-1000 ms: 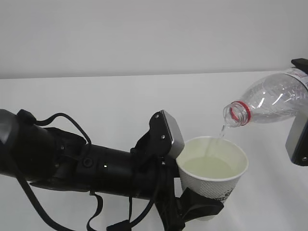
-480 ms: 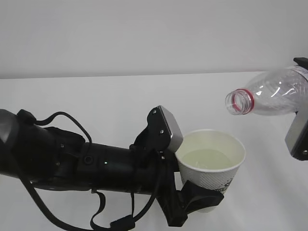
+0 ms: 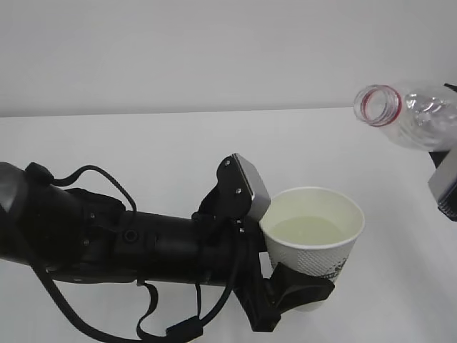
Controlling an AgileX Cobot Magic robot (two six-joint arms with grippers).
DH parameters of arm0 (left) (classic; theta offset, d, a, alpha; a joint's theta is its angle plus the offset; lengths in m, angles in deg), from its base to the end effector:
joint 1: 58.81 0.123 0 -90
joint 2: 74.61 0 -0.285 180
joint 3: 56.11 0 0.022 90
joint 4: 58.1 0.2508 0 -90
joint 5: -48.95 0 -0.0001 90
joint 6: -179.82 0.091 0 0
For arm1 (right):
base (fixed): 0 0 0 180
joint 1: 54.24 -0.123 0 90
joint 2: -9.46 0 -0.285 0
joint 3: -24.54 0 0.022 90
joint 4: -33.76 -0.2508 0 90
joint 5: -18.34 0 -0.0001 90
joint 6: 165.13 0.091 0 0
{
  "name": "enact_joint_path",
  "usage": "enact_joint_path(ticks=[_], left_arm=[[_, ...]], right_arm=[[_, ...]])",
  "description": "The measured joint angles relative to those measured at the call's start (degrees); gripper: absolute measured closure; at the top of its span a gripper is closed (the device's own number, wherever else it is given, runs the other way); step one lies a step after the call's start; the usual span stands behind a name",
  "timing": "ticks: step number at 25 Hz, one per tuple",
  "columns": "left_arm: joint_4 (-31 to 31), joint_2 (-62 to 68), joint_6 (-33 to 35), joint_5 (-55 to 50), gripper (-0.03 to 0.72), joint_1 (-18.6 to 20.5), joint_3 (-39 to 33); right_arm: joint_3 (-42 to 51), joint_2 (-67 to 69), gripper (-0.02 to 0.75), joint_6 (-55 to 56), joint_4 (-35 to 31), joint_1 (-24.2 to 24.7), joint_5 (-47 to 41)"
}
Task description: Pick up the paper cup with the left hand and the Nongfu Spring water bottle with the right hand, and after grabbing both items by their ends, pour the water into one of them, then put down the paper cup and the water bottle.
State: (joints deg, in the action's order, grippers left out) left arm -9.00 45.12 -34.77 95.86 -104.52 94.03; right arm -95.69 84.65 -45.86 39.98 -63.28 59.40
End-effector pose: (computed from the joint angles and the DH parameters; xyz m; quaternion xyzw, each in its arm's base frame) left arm 0.2128 -0.2900 0.1337 0.4781 0.6671 -0.4120 0.3959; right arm 0.2071 0.0395 0.2303 -0.4618 0.5675 -0.2988 0.6126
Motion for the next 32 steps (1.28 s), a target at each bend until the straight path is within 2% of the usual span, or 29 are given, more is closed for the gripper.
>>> enact_joint_path(ticks=[9,19,32], left_arm=[[-1.73,0.0,0.0,1.85,0.169,0.0,0.0],[-2.12,0.0,0.12,2.14,0.169,0.0,0.0],[-2.56,0.0,0.12,4.32,0.169,0.0,0.0]], right_arm=[[0.0,0.0,0.316,18.01,0.0,0.0,0.58],[0.0,0.0,0.316,27.13,-1.51,0.0,0.58],[0.0,0.0,0.316,45.28,-1.73,0.0,2.2]])
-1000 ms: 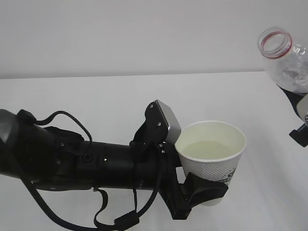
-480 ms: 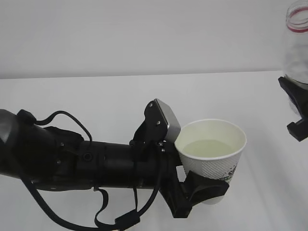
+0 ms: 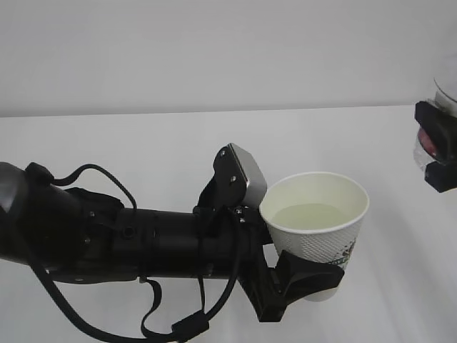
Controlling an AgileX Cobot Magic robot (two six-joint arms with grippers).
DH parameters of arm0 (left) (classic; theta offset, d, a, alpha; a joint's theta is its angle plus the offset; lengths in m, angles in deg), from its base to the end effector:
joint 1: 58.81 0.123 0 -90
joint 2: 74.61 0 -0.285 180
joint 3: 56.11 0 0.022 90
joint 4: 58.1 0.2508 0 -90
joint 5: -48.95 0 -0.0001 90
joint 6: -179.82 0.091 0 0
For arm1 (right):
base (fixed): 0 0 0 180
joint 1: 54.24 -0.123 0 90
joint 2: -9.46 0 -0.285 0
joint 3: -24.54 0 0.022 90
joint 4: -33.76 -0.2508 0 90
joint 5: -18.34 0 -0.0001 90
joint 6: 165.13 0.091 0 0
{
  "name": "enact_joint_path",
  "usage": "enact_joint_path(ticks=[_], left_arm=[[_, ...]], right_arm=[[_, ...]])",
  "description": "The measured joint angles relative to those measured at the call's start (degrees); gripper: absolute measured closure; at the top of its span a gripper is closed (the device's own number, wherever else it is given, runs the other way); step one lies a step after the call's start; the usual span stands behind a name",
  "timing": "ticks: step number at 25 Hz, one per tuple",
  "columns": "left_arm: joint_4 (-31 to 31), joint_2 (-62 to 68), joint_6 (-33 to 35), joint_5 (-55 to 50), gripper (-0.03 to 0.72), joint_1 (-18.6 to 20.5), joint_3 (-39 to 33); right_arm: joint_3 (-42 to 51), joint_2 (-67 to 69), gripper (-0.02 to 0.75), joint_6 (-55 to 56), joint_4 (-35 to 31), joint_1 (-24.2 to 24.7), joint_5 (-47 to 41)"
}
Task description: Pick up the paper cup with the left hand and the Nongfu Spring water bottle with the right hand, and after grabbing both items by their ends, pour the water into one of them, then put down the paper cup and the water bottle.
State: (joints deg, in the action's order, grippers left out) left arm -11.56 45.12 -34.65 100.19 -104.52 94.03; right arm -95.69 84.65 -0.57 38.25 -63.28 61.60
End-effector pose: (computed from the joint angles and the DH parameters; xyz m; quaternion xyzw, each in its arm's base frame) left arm 0.2133 -0.2923 0.1408 0.4548 0.6538 -0.4414 0.4135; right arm 0.2076 0.0380 0.2339 -0.1903 0.6924 -0.0395 0.6949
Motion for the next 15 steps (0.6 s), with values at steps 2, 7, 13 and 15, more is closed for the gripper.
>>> enact_joint_path(ticks=[2,7,13,15], left_arm=[[0.0,0.0,0.0,0.0,0.169,0.0,0.0],[0.0,0.0,0.0,0.0,0.169,0.0,0.0],[0.0,0.0,0.0,0.0,0.169,0.0,0.0],[0.0,0.0,0.0,0.0,0.169,0.0,0.0]], right_arm=[[0.0,0.0,0.316,3.52,0.0,0.0,0.25],[0.0,0.0,0.316,10.04,-0.34,0.0,0.46],[0.0,1.03,0.316,11.49,-3.9,0.0,1.59],[0.0,3.05,0.316,11.55,-4.5,0.0,3.48]])
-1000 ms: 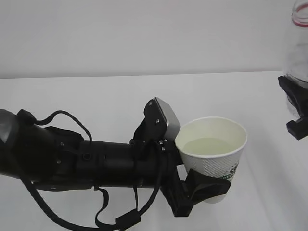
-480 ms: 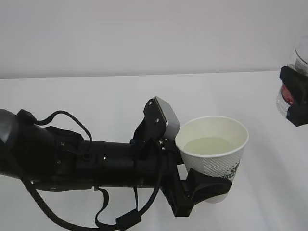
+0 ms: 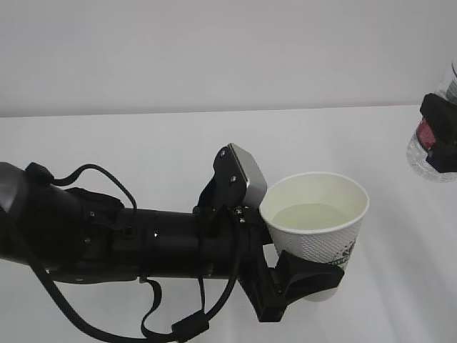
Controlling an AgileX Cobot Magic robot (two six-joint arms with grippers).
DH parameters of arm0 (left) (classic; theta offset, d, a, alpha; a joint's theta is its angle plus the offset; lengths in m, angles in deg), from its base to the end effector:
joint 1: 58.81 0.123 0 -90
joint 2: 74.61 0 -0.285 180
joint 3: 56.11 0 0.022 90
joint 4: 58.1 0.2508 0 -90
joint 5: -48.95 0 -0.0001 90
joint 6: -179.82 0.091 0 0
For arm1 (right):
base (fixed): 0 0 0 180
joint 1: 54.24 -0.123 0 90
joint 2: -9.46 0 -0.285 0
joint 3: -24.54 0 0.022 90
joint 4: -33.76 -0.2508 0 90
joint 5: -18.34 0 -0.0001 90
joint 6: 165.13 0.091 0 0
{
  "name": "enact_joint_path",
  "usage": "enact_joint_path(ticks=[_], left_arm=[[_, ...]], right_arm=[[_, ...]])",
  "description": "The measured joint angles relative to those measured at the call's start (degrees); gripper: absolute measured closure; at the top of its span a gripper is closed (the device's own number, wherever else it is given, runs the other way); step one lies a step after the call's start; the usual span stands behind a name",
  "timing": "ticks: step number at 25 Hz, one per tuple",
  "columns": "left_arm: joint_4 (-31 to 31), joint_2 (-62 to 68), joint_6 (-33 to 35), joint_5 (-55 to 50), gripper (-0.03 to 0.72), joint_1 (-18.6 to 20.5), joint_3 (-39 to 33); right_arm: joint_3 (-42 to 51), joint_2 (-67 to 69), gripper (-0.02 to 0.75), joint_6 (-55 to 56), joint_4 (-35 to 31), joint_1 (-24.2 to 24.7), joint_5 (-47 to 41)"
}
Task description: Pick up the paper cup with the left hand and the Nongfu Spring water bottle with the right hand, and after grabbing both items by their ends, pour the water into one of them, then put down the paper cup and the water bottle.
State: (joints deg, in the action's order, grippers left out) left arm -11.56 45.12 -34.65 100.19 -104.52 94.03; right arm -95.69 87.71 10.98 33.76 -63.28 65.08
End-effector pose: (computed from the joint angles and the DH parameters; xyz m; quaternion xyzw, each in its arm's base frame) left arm 0.2133 -0.2923 0.1408 0.4548 0.6538 -0.4414 0.4135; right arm 0.2143 0.0341 0.2282 -0.0805 0.7104 0.0314 0.6985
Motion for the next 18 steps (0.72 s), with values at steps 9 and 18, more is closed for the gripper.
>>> enact_joint_path(ticks=[9,18], left_arm=[[0.0,0.0,0.0,0.0,0.169,0.0,0.0],[0.0,0.0,0.0,0.0,0.169,0.0,0.0]], right_arm=[[-0.29,9.86,0.316,0.53,0.0,0.0,11.32],[-0.34,20.39,0.316,0.95,0.0,0.0,16.13]])
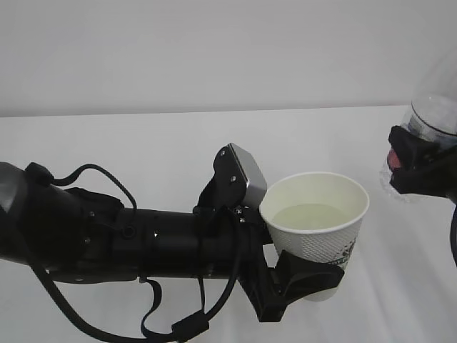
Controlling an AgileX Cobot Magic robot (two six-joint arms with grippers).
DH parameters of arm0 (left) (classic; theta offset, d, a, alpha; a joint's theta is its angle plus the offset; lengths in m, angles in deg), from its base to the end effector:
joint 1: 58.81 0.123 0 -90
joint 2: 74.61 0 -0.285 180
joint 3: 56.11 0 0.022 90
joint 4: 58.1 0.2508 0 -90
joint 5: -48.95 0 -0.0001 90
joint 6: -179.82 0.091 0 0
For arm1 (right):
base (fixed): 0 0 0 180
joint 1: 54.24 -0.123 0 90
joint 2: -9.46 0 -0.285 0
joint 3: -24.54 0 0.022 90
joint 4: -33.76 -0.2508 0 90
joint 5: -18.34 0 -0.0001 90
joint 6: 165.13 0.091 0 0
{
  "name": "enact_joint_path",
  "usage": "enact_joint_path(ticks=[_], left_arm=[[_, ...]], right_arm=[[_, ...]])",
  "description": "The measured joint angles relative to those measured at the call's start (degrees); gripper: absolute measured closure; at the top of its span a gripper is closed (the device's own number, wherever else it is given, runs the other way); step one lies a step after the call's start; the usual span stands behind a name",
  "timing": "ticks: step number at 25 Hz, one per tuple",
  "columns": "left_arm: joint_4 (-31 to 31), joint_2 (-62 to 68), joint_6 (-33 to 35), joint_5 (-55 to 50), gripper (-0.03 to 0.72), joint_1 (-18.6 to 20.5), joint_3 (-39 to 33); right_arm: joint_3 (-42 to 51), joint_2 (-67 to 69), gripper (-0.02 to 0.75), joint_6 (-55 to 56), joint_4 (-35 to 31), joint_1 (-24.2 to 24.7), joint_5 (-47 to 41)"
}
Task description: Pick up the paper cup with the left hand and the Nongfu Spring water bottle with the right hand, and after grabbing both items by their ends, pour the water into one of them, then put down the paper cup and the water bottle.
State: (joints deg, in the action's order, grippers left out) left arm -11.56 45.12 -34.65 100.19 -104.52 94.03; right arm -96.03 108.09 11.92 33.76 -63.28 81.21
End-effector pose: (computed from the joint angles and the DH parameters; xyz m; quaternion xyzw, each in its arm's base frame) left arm 0.2133 -0.2923 0.1408 0.4548 0.6538 -0.4414 0.4135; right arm 0.2444 0.0389 0.1720 -0.0771 0.7344 0.0358 0.6734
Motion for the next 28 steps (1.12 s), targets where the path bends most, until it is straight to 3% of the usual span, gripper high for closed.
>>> enact_joint_path(ticks=[11,28], left_arm=[[0.0,0.0,0.0,0.0,0.17,0.0,0.0],[0.0,0.0,0.0,0.0,0.17,0.0,0.0]], right_arm=[[-1.47,7.97,0.316,0.03,-0.64,0.0,0.17],[-14.21,22.07,0.316,0.03,-0.64,0.0,0.52]])
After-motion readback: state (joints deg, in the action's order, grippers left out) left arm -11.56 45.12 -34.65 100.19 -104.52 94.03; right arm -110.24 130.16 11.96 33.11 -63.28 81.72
